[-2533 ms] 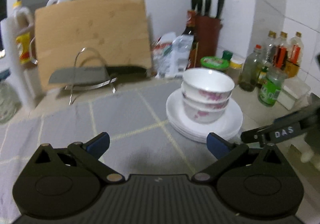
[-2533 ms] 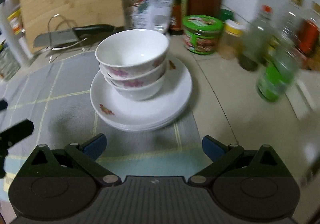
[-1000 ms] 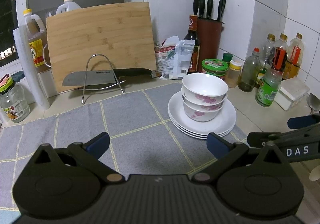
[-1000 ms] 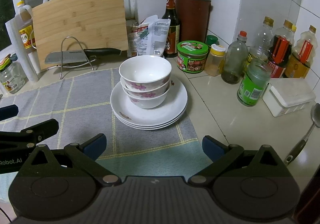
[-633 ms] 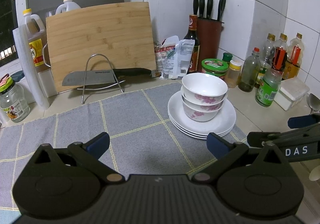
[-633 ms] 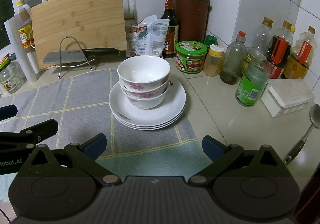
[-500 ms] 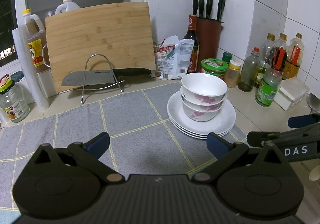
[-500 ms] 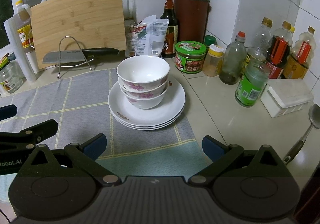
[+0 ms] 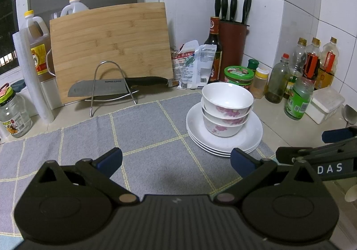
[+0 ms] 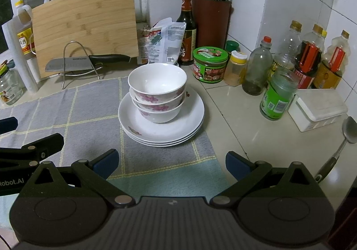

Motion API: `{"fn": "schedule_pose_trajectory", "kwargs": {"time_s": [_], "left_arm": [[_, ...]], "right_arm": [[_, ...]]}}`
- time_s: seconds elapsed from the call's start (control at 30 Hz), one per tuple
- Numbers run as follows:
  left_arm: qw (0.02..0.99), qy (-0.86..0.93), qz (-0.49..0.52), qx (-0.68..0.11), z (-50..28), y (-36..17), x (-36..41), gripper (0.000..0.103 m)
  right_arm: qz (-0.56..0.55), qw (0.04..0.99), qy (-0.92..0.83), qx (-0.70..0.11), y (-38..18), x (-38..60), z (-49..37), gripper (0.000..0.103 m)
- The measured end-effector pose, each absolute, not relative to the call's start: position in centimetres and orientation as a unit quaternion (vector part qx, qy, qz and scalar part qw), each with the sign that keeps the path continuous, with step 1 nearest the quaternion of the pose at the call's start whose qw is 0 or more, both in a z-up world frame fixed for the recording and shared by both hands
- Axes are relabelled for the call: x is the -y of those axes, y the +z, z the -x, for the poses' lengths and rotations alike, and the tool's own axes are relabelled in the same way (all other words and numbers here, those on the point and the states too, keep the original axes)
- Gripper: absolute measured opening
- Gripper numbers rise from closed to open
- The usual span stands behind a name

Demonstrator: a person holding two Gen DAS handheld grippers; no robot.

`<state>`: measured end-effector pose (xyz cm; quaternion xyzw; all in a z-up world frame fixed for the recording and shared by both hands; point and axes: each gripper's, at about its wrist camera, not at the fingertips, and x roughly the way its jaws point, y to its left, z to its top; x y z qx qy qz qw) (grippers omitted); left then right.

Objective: Organize plates and bowls

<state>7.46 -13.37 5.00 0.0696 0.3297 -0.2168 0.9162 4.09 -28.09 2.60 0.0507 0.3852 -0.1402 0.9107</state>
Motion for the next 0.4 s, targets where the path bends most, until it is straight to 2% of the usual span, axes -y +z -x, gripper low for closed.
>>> {"fn": "schedule_pose_trajectory", "kwargs": {"time_s": [0.4], "left_arm": [[0.915, -0.219, -0.066, -0.334, -7.97, 5.11, 13.55, 0.102]], "right_arm": [[-0.047, 0.910, -0.142, -0.387, 2.54, 27.98, -4.52, 0.103]]}}
